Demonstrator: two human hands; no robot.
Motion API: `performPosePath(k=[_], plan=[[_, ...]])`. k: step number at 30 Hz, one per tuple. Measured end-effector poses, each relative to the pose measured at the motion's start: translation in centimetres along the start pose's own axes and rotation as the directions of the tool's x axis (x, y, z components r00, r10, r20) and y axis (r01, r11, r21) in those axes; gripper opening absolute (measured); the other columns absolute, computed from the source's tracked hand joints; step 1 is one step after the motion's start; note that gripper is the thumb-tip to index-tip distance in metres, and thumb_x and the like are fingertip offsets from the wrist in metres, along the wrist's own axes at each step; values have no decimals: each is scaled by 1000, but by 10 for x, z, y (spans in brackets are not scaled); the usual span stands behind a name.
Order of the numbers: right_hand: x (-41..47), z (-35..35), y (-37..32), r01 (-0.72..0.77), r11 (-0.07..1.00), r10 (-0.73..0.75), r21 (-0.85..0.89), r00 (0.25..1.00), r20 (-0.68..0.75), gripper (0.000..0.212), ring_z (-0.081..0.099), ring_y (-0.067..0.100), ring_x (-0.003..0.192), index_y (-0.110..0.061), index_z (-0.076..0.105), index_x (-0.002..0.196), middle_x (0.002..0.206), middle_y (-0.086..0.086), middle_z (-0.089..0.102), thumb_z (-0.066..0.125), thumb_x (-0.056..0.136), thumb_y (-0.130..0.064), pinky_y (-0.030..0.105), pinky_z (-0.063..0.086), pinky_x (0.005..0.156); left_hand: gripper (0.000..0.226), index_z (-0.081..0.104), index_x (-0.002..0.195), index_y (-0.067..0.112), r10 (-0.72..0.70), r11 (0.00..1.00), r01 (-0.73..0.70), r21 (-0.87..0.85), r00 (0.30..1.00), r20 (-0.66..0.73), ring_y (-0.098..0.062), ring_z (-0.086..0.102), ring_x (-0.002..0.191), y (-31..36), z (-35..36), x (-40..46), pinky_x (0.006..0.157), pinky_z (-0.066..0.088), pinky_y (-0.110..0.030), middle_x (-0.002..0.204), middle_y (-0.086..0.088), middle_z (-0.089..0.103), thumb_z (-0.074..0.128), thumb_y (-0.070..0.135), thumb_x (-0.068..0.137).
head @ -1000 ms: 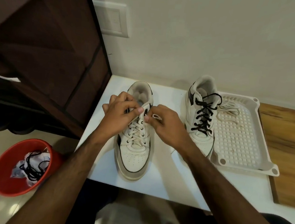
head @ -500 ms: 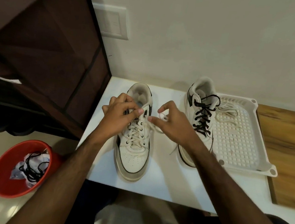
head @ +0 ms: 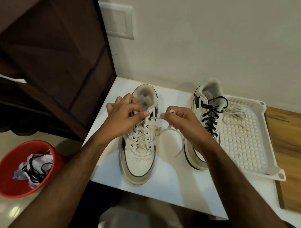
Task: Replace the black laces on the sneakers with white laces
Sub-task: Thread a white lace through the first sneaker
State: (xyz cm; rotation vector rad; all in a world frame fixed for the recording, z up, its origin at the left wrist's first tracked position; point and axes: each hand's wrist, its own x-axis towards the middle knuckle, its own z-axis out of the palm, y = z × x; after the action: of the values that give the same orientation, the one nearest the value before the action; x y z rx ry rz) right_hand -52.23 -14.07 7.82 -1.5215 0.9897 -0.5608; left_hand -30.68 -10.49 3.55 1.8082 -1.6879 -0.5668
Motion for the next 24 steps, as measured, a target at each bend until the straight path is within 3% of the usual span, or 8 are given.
performPosePath(k=[5,8,11,15,17,19,21,24], plan=[[5,-16,4,-161,980,168,116,984,-52,31,48,6,60,-10,50,76,72,5,46,65,96,-29,23,34,61,33,56,113,31,243,963,-232,137,967,-73,-4,38,114,5,-7,-11,89,19,-30,118,20,39,56,56,91],[9,-16,6,-211,887,246,411,969,-33,20,58,14,64,-10,56,91,85,2,63,68,95,-25,24,43,56,34,60,106,27,481,802,-451,391,876,24,-13,42,103,17,-10,-18,88,22,-34,113,12,45,68,53,86],[13,-19,3,-168,776,266,607,961,-75,13,62,15,64,-10,57,93,93,7,71,66,97,-19,24,48,54,32,69,101,26,472,708,-465,532,872,133,-21,48,97,24,4,-22,85,28,-41,105,3,52,78,47,79],[18,-21,11,-18,756,221,654,948,-229,11,70,21,89,-2,58,108,108,15,70,59,100,-10,30,61,72,21,70,92,23,442,676,-422,604,888,126,-24,50,93,29,18,-22,78,33,-43,104,2,52,85,24,77],[20,-22,14,21,865,174,502,924,-339,13,67,23,104,-5,61,113,119,12,67,59,99,-7,36,61,87,23,67,91,25,445,725,-426,542,890,104,-21,52,94,27,19,-24,80,29,-39,103,5,52,85,18,77],[19,-24,19,11,999,7,39,906,-424,31,60,18,117,-15,61,126,133,3,59,64,96,-11,35,55,98,14,65,93,29,423,837,-412,359,905,52,-14,54,99,26,16,-25,81,22,-34,102,13,54,77,24,88],[18,-22,23,-2,864,-217,-503,900,-377,43,45,19,130,-23,59,133,143,-1,49,69,91,-17,39,41,107,5,64,94,30,371,919,-363,154,928,-25,-4,55,95,26,10,-25,81,23,-33,95,18,57,69,28,94],[9,-8,10,11,744,-284,-668,910,-302,20,40,13,132,-34,70,115,139,-14,53,61,97,-39,43,26,105,5,69,90,27,286,953,-296,-56,947,-144,-1,57,80,30,7,-23,85,30,-30,84,22,62,66,28,93]])
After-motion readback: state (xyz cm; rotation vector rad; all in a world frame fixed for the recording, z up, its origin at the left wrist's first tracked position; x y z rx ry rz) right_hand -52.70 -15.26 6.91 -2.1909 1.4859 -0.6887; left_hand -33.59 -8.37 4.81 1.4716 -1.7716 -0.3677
